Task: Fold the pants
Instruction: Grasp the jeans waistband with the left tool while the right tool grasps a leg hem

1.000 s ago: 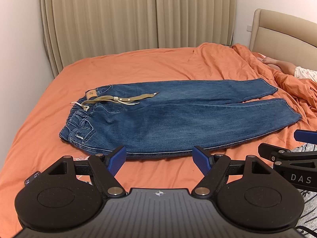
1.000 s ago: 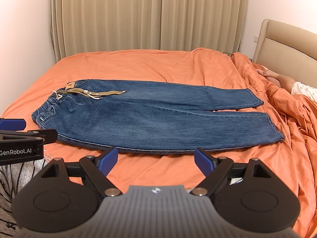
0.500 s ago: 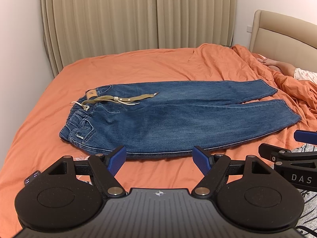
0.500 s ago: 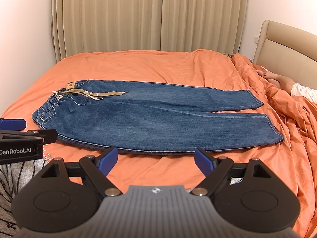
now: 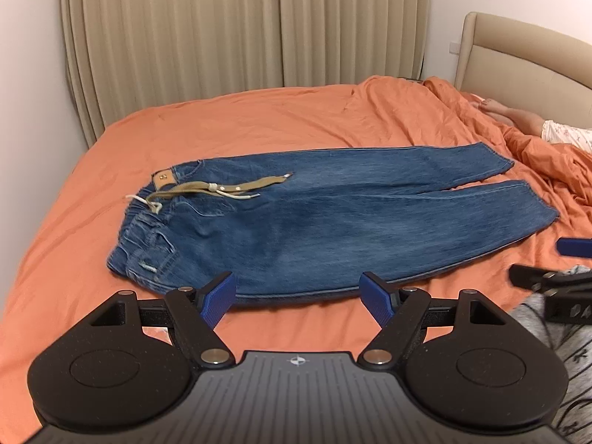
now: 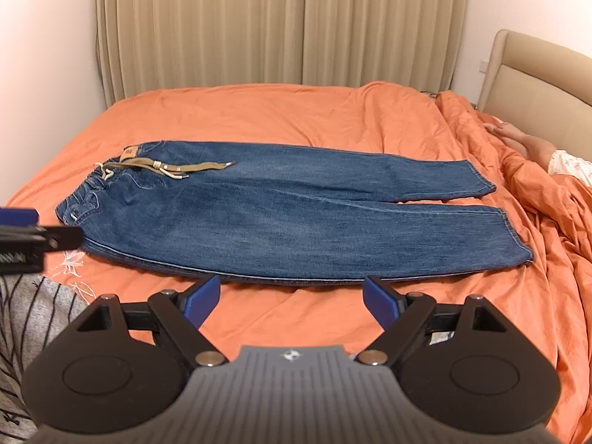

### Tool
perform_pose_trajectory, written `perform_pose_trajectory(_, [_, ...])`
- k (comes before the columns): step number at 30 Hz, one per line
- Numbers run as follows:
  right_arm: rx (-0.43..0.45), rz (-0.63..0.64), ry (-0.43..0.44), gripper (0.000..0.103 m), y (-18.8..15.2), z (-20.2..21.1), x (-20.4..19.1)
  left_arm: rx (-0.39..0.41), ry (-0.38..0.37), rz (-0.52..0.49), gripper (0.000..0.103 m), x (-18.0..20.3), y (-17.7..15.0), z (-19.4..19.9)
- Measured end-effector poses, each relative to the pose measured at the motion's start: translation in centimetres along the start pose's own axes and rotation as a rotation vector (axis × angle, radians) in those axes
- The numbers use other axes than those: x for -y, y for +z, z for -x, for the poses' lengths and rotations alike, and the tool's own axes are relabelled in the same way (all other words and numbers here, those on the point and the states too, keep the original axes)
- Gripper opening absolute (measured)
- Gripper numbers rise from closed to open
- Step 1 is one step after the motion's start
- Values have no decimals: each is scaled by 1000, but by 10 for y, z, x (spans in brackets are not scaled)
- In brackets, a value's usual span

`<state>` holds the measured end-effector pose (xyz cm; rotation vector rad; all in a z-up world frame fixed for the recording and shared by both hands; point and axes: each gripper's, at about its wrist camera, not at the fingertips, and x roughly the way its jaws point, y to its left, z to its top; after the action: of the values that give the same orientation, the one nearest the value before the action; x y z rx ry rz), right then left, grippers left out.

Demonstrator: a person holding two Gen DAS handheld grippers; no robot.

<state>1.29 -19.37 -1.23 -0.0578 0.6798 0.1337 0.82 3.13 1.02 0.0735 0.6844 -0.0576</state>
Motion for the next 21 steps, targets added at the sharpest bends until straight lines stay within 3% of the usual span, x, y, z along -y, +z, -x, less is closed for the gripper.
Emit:
perform_pose_trajectory(5, [34, 65, 12, 81, 13, -17, 26, -58, 3, -37, 80, -34, 16, -19])
perform_pose_trajectory(10, [40, 106, 47, 80, 34, -45, 63, -97, 52, -147, 78, -69, 30, -45])
perform_pose_trajectory(14, [-23, 136, 30, 74, 51, -81, 94, -147, -19, -358, 76, -91, 33, -71])
perform_pose_trajectory(16, [-63, 181, -8, 61, 58, -100, 105, -186, -73, -489, 76, -99, 28, -85])
perform_pose_trajectory(20, [-145, 244, -5, 53, 66, -137, 122, -280, -91, -674, 76, -108, 13, -117])
perform_pose_trajectory(21, [-168, 261, -1, 45, 66, -147, 124, -305, -96, -716, 76, -109, 9, -125])
